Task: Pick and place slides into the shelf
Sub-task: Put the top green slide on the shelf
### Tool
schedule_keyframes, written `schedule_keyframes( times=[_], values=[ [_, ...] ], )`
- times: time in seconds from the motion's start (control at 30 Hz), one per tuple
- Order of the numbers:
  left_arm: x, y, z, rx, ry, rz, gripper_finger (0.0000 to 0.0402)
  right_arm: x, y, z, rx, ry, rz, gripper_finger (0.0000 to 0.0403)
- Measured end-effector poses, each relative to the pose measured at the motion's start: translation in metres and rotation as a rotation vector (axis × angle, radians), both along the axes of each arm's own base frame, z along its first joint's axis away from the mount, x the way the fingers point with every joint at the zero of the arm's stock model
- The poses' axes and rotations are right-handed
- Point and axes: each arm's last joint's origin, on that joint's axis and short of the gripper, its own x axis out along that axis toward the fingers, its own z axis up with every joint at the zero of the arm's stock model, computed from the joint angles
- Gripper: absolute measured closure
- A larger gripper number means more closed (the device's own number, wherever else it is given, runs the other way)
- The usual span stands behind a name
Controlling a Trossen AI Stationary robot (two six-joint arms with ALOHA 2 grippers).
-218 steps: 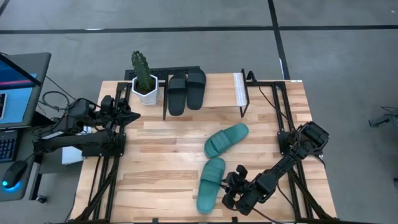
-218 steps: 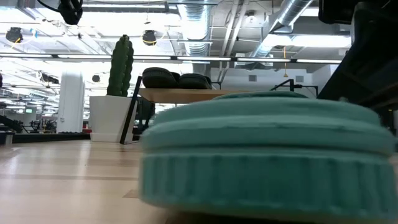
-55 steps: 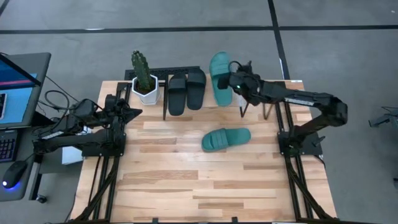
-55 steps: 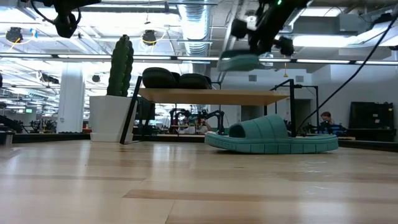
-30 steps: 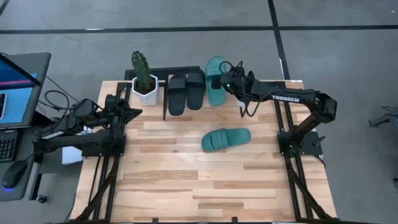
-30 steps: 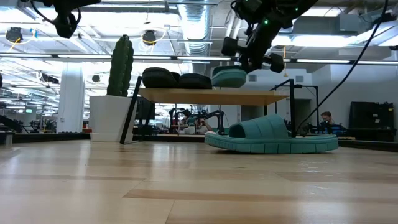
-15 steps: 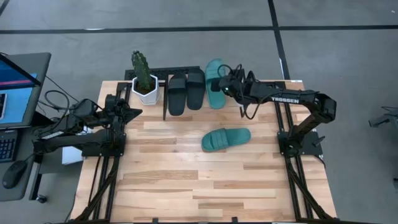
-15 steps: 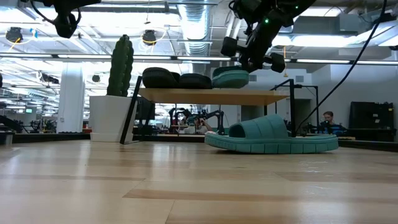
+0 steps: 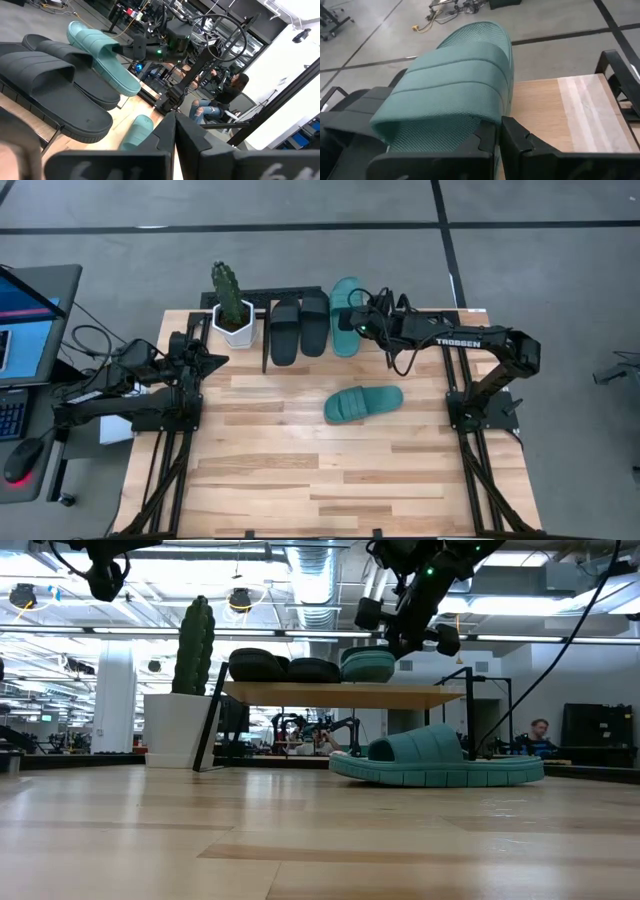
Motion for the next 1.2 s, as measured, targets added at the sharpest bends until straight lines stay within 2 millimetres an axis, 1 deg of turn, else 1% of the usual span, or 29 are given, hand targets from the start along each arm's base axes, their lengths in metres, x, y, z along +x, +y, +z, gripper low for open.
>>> schedule_keyframes(
  times=[0.23, 0.33, 0.63, 0.73, 0.97, 1.2],
  values=[
    [0.0, 0.0, 0.0, 0.0, 0.0, 0.0, 0.0401, 0.002, 0.001, -0.005, 0.007, 0.021, -0.001, 0.0403],
    [0.0, 0.0, 0.0, 0.0, 0.0, 0.003, 0.0401, 0.007, -0.001, -0.012, 0.01, 0.031, -0.002, 0.0402],
    [0.0, 0.001, 0.0, -0.003, -0.001, 0.026, 0.0401, 0.014, -0.008, -0.028, 0.036, 0.061, 0.0, 0.0373],
    [0.0, 0.001, 0.0, -0.003, -0.001, 0.027, 0.0401, 0.014, -0.01, -0.029, 0.04, 0.06, -0.005, 0.0367],
    [0.0, 0.001, 0.0, -0.003, -0.001, 0.026, 0.0401, 0.014, -0.01, -0.029, 0.041, 0.067, 0.006, 0.0354],
    [0.0, 0.001, 0.0, -0.003, -0.001, 0.026, 0.0401, 0.014, -0.009, -0.029, 0.044, 0.063, 0.014, 0.0329]
  ],
)
